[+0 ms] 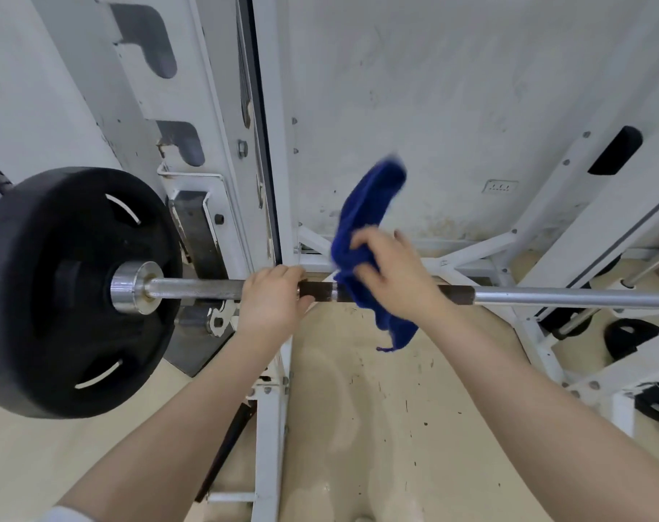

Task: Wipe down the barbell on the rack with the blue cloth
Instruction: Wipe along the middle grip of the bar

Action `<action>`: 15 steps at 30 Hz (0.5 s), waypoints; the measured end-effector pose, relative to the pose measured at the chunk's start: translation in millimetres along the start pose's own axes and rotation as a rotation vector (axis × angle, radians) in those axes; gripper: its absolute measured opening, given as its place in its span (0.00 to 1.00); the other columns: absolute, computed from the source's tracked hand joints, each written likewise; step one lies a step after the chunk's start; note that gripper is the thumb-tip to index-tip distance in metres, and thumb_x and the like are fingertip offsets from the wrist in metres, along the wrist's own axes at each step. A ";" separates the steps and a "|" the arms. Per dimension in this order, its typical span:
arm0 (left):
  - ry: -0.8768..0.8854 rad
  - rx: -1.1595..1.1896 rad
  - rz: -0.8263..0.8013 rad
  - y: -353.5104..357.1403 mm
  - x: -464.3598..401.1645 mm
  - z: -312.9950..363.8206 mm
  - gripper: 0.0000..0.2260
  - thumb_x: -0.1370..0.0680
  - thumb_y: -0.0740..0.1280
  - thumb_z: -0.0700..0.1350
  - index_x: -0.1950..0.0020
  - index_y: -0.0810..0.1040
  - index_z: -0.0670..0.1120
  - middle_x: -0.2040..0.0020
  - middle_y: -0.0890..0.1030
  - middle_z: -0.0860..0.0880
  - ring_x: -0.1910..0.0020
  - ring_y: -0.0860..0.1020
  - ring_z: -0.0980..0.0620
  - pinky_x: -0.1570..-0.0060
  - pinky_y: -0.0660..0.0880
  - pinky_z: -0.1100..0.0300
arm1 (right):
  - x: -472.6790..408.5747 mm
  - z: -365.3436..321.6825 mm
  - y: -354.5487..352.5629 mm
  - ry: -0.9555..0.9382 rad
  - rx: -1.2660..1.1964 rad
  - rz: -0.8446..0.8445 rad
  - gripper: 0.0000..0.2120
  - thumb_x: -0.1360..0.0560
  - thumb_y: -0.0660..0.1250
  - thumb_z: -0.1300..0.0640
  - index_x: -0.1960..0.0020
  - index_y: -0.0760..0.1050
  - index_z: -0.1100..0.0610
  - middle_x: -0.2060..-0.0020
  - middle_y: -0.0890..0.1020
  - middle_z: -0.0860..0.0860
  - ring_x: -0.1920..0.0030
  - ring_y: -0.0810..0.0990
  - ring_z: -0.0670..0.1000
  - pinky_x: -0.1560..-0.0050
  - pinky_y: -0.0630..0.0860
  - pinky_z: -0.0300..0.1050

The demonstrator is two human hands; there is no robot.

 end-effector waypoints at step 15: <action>0.055 0.012 -0.043 7.7 -3.6 -3.9 0.14 0.22 0.61 0.48 0.37 0.74 0.49 0.44 0.76 0.47 0.44 0.70 0.45 0.49 0.66 0.54 | -6.1 24.0 53.5 -0.022 0.565 -0.097 0.20 0.22 0.51 0.40 0.45 0.70 0.55 0.57 0.80 0.51 0.57 0.79 0.55 0.61 0.62 0.45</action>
Point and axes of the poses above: each hand's wrist, its own x-axis away from the middle knuckle, its own y-axis out of the palm, z = x × y, the point moved 7 cm from there along -x, towards the middle knuckle
